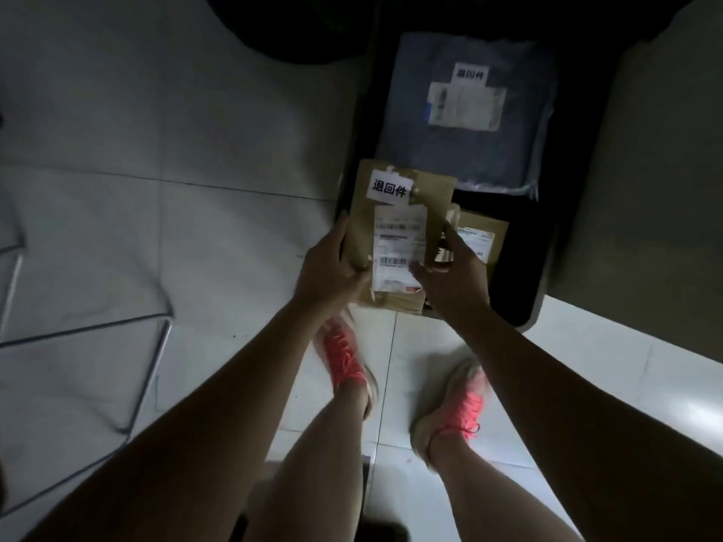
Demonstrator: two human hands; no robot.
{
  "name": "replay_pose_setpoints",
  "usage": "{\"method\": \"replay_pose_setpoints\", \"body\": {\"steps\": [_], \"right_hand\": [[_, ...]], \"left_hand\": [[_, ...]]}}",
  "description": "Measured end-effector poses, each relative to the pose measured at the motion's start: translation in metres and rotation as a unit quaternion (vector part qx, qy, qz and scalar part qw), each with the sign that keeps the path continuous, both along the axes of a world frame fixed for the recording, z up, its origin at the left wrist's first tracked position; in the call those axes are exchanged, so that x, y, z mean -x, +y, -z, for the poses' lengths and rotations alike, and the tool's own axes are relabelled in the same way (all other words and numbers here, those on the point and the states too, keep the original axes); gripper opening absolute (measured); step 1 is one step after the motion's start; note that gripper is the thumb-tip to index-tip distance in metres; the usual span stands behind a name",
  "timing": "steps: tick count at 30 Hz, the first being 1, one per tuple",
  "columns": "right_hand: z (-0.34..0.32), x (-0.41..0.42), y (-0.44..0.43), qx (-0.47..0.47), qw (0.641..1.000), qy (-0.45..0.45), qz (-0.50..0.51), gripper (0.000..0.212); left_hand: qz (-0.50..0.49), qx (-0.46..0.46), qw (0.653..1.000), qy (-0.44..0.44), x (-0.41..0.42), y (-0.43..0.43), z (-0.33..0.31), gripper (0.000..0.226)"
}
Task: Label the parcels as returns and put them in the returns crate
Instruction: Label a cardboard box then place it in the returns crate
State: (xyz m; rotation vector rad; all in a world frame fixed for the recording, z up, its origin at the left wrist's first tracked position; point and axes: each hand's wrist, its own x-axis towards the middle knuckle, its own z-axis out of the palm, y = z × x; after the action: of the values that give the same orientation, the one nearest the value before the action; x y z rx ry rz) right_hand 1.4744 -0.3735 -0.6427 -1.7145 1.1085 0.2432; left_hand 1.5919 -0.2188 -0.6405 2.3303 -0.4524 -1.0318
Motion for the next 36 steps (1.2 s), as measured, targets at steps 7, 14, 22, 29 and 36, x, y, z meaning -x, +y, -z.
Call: {"method": "replay_pose_setpoints", "body": {"steps": [7, 14, 22, 29, 36], "right_hand": [[0.045, -0.005, -0.001, 0.060, 0.997, -0.001, -0.042, 0.075], [-0.032, 0.001, -0.013, 0.128, 0.978, 0.098, -0.130, 0.074], [-0.243, 0.017, -0.066, 0.284, 0.896, 0.111, -0.322, 0.071], [-0.444, 0.053, -0.110, 0.393, 0.870, 0.124, -0.271, 0.063], [-0.633, 0.118, -0.139, 0.448, 0.870, 0.116, -0.170, 0.071]], "left_hand": [[0.045, -0.048, 0.996, -0.061, -0.003, 0.000, 0.046, 0.075], [0.134, -0.067, 0.968, -0.202, 0.001, -0.022, -0.039, 0.062], [0.241, -0.110, 0.918, -0.295, -0.003, -0.061, -0.239, 0.070], [0.311, -0.132, 0.855, -0.394, 0.022, -0.102, -0.446, 0.064], [0.362, -0.058, 0.804, -0.468, 0.075, -0.178, -0.631, 0.055]]}}
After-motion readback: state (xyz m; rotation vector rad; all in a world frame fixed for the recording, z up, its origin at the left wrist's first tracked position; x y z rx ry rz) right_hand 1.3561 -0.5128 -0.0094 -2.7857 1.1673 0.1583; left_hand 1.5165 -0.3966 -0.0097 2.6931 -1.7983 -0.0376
